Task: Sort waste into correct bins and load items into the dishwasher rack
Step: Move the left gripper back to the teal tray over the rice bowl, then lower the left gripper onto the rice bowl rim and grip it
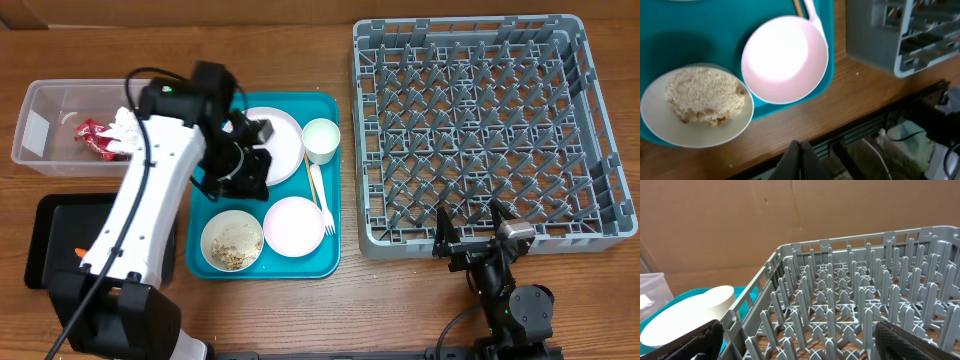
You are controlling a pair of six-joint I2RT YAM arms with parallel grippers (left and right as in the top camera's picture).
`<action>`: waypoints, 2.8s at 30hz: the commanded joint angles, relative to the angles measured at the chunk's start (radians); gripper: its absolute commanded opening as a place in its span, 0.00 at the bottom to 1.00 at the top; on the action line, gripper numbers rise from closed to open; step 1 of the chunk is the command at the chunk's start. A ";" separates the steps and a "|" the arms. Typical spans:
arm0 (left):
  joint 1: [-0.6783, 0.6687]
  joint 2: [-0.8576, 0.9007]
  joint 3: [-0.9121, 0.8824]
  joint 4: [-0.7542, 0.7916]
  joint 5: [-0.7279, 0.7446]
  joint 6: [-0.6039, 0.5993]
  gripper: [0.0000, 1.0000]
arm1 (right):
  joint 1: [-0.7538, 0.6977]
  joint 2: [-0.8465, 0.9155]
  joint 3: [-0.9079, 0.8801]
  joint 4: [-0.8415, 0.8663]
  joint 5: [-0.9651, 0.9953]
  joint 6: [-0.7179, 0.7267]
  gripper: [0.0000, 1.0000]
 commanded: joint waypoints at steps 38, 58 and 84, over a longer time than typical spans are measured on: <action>-0.142 -0.014 -0.393 0.285 -0.169 -0.149 0.04 | -0.004 -0.010 -0.010 0.005 -0.005 -0.003 1.00; -0.320 -0.226 -0.405 0.253 -0.547 -0.483 0.04 | -0.004 -0.010 -0.010 0.005 -0.005 -0.003 1.00; -0.390 -0.222 -0.606 0.425 -0.607 -0.532 0.38 | -0.004 -0.010 -0.010 0.005 -0.005 -0.003 1.00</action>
